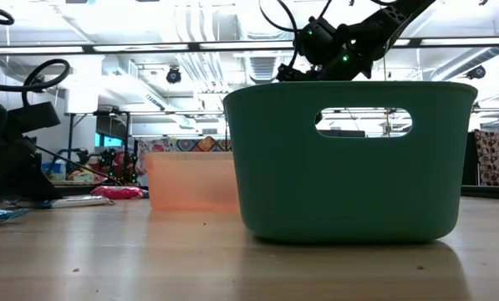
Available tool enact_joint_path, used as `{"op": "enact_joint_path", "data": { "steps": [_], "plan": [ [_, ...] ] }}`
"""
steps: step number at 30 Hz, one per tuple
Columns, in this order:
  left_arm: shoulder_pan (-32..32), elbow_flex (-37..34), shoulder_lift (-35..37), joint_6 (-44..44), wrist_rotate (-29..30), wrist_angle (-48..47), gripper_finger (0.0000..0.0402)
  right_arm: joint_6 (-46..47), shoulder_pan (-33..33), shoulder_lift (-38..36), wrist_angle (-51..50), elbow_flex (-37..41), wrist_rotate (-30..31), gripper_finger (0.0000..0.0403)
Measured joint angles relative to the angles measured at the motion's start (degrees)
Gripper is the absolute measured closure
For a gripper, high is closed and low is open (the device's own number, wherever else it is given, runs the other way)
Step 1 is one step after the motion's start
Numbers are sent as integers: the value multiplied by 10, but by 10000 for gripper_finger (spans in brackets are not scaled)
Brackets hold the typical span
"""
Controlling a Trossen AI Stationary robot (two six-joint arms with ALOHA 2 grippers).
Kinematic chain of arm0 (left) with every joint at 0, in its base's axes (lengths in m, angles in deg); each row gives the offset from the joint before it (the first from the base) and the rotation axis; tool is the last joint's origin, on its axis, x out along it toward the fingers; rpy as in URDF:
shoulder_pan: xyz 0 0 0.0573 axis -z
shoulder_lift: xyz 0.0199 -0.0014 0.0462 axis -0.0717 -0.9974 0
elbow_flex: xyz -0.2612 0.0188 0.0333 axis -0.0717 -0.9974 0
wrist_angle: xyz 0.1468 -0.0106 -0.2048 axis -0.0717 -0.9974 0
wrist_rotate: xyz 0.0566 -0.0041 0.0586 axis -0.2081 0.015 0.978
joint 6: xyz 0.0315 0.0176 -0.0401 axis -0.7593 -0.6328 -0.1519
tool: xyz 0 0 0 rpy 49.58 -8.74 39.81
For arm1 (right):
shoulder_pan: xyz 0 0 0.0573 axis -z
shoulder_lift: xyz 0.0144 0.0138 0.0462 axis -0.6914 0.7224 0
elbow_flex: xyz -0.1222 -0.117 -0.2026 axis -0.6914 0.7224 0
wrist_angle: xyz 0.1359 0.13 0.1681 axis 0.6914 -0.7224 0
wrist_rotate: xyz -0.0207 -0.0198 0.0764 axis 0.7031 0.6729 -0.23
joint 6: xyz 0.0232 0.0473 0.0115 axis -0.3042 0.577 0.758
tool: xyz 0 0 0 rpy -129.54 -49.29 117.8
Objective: Sort candy
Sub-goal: Put the white chocolate bar into the green bin
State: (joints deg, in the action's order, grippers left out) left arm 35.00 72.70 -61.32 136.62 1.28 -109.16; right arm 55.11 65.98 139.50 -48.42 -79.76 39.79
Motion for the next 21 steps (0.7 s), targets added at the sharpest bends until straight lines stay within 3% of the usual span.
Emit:
{"op": "enact_joint_path", "data": {
  "steps": [6,14,21],
  "plan": [
    [0,-5,0,0,-3,2,268,0,0,0,0,0,-1,218],
    [-1,-6,-1,-9,17,-11,358,0,0,0,0,0,-1,218],
    [-1,2,1,-6,23,-11,368,0,0,0,0,0,-16,218]
  ]
}}
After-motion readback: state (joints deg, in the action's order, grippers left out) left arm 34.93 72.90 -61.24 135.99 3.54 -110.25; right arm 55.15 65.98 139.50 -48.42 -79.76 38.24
